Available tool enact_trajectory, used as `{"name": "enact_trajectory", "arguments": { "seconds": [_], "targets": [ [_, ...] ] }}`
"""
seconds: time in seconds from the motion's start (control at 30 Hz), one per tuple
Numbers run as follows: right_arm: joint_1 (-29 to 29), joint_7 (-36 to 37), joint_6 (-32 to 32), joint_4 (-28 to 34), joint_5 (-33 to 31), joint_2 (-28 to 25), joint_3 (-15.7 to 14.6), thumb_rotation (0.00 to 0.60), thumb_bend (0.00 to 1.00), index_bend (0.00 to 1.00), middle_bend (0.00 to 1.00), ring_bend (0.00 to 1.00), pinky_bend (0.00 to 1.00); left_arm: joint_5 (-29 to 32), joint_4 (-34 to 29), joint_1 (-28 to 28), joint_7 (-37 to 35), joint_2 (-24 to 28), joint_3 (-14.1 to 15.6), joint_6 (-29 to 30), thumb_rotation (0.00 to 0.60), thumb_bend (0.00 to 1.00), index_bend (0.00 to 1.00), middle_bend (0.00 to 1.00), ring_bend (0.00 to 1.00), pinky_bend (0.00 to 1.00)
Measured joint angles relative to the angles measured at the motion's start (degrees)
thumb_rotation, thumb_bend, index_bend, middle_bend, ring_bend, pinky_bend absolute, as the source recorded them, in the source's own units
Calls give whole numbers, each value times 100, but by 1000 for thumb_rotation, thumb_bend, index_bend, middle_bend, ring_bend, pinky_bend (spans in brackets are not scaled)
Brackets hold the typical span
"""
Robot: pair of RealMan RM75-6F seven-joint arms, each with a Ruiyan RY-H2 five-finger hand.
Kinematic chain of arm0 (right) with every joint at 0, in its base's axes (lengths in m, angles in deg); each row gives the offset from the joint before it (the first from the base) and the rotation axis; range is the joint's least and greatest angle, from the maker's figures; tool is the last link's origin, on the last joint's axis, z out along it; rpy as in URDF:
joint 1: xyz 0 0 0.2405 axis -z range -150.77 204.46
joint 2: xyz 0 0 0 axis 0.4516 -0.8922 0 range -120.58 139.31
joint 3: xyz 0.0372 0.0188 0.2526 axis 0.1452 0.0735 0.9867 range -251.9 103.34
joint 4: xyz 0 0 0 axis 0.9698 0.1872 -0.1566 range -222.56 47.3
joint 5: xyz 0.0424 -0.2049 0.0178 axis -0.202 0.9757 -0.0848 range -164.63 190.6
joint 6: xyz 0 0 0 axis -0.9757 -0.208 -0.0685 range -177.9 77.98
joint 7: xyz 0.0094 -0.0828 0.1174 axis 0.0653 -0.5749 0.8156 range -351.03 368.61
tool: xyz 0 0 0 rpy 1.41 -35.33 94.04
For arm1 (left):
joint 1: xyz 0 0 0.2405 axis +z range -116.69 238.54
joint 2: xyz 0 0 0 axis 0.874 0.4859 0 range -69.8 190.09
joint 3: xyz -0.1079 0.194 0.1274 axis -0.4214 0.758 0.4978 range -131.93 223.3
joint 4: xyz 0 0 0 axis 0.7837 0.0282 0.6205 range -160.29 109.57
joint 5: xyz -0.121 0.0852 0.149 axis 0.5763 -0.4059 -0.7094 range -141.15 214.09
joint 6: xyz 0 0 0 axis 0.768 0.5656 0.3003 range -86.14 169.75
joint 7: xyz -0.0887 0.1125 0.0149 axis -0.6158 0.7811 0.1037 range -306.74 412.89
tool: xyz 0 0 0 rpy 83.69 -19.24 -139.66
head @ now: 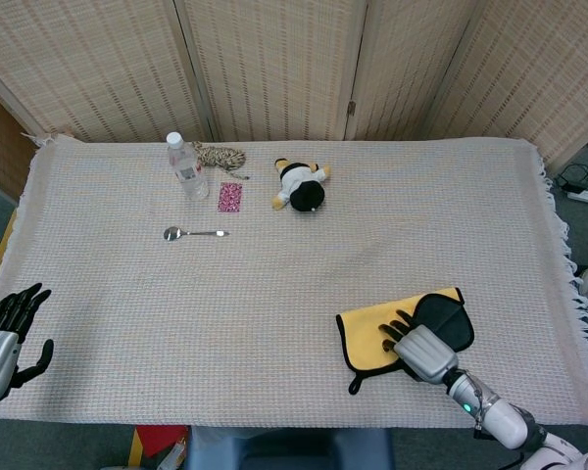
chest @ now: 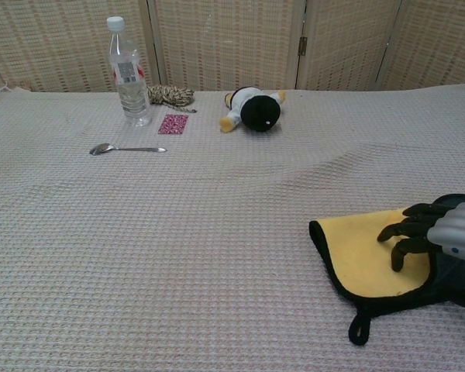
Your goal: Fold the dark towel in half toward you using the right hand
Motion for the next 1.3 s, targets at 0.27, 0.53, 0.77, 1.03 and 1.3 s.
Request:
{"name": "enact_trajectory", "arguments": {
  "seconds": [0.27, 0.53, 0.77, 1.03, 1.3],
  "targets": [
    [19, 40, 87, 411, -35, -384, 8, 600, 501, 4, 32, 59, 25, 9, 1, 9, -4, 3, -8, 16, 600, 607, 0, 50, 0, 0],
    [-7, 415, 258, 258, -486, -587, 497, 600, 501, 265, 65, 61, 25, -1, 26, -34, 17, -35, 4, -69, 600, 607, 0, 50, 0, 0],
    [-165, 632, -123, -474, -940, -352, 741, 600, 501, 406, 95, 72, 25, 49, 49, -36, 22, -39, -9, -91, 600, 607, 0, 50, 0, 0],
    [-254, 939, -307, -1216, -1121, 23, 908, 600, 501, 413, 106, 80, 25, 109, 85, -68, 11, -54, -23, -178, 600, 608, 0, 50, 0, 0],
    [-366, 1080, -612, -1675, -1236, 288, 956, 600, 501, 412, 107, 82, 25, 165, 123, -83, 2, -67, -45, -216, 600, 607, 0, 50, 0, 0]
  ]
}}
